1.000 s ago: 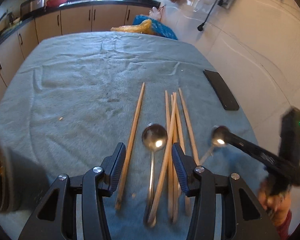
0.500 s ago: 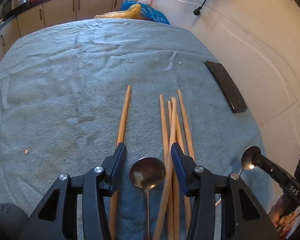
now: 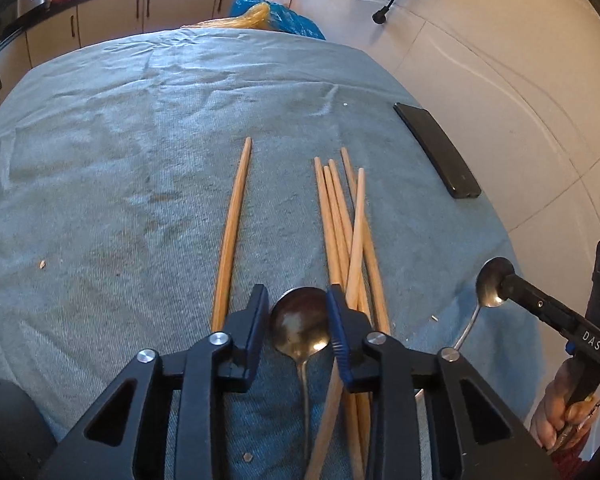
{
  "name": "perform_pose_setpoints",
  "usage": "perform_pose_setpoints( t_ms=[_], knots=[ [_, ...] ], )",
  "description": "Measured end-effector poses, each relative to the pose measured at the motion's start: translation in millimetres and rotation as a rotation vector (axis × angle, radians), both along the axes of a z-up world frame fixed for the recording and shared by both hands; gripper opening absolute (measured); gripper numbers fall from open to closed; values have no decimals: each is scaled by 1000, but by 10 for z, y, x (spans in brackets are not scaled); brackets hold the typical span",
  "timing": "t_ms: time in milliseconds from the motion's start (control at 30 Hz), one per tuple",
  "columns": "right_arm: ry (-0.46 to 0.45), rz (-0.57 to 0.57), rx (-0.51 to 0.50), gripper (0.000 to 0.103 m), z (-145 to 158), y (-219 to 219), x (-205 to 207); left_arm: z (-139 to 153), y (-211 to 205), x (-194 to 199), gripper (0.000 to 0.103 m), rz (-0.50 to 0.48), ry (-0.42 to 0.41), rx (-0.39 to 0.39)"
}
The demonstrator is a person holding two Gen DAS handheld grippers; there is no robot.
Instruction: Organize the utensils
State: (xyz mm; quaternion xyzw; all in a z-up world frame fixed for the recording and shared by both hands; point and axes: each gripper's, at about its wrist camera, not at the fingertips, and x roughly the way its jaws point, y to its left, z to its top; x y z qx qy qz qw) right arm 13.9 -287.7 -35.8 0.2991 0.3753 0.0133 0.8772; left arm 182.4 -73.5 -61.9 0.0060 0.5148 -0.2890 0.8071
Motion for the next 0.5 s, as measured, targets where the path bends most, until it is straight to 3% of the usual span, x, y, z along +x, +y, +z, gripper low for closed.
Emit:
perform_pose_setpoints(
  t_ms=[67, 367, 500],
  knots=[
    [1, 0, 1, 3, -5, 0, -3, -7, 23, -10, 22, 8, 5, -2],
    [4, 1, 1, 3, -16, 23, -22, -44, 40, -74, 21, -23, 6, -22],
    [7, -1, 1, 3, -30, 29, -32, -32, 82, -143, 6, -14, -2, -21]
  ],
)
